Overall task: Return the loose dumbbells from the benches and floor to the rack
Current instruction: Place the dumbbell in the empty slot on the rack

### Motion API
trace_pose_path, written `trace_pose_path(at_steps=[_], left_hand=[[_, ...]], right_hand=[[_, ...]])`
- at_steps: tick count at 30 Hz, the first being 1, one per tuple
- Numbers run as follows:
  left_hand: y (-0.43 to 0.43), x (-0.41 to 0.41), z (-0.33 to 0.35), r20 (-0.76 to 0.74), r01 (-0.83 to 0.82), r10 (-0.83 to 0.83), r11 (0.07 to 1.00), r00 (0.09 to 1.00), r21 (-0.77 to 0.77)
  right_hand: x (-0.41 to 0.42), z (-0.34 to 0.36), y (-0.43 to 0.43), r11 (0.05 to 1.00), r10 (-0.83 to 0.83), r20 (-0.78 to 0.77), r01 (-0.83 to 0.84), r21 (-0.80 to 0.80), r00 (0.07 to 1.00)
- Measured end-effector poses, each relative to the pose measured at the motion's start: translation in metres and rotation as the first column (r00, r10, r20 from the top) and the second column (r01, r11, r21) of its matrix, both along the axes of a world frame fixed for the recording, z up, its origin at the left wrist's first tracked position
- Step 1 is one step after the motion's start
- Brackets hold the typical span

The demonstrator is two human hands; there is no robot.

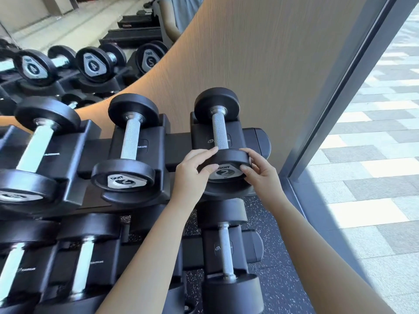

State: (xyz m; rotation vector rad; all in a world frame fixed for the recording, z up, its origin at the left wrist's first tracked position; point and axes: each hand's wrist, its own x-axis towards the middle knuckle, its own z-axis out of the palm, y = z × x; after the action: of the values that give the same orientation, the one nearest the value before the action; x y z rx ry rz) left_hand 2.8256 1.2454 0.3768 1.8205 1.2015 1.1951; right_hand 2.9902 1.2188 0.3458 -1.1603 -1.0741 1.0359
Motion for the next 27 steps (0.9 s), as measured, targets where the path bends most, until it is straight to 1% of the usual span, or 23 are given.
trace_pose_path(at_steps=[3,8,11,13,15,19,21,23,25,27], left_hand=[[-0.004,0.006,0.004,-0.01,-0.011,0.011,1.0,1.0,0.028],[-0.005,0.012,0.009,-0.108,-0.021,0.028,0.997,0.994,0.07],[-0.004,0.013,0.01,-0.164,-0.025,0.047,0.991,0.985,0.132],[-0.004,0.016,0.01,-0.207,-0.009,0.045,0.985,0.977,0.17],[-0.004,0.017,0.009,-0.213,-0.014,0.055,0.982,0.976,0.188],[-0.006,0.011,0.006,-0.16,-0.037,0.063,0.987,0.985,0.155],[-0.008,0.008,0.005,-0.171,-0.018,0.044,0.988,0.984,0.152],[-0.011,0.007,0.005,-0.198,-0.003,0.029,0.991,0.98,0.133],[-0.016,0.007,0.005,-0.263,0.006,0.024,0.994,0.965,0.111],[-0.021,0.004,0.003,-0.334,-0.006,0.041,0.995,0.942,0.105]], right_hand=[[0.002,-0.001,-0.001,1.0,-0.014,-0.001,0.014,-0.013,1.0],[0.004,-0.006,-0.001,0.998,-0.057,0.014,0.058,-0.032,0.998],[0.003,-0.01,-0.001,0.997,-0.069,0.032,0.07,-0.043,0.997],[0.004,-0.012,-0.001,0.996,-0.076,0.01,0.077,-0.049,0.997],[0.004,-0.012,-0.001,0.995,-0.086,0.01,0.086,-0.054,0.996],[-0.002,-0.007,0.0,0.992,-0.101,0.094,0.107,-0.059,0.99],[-0.003,-0.009,0.0,0.988,-0.129,0.136,0.139,-0.066,0.982],[-0.004,-0.013,-0.004,0.98,-0.158,0.137,0.172,-0.098,0.978],[-0.003,-0.016,-0.008,0.976,-0.163,0.078,0.172,-0.134,0.984],[-0.001,-0.016,-0.012,0.973,-0.148,0.082,0.16,-0.168,0.986]])
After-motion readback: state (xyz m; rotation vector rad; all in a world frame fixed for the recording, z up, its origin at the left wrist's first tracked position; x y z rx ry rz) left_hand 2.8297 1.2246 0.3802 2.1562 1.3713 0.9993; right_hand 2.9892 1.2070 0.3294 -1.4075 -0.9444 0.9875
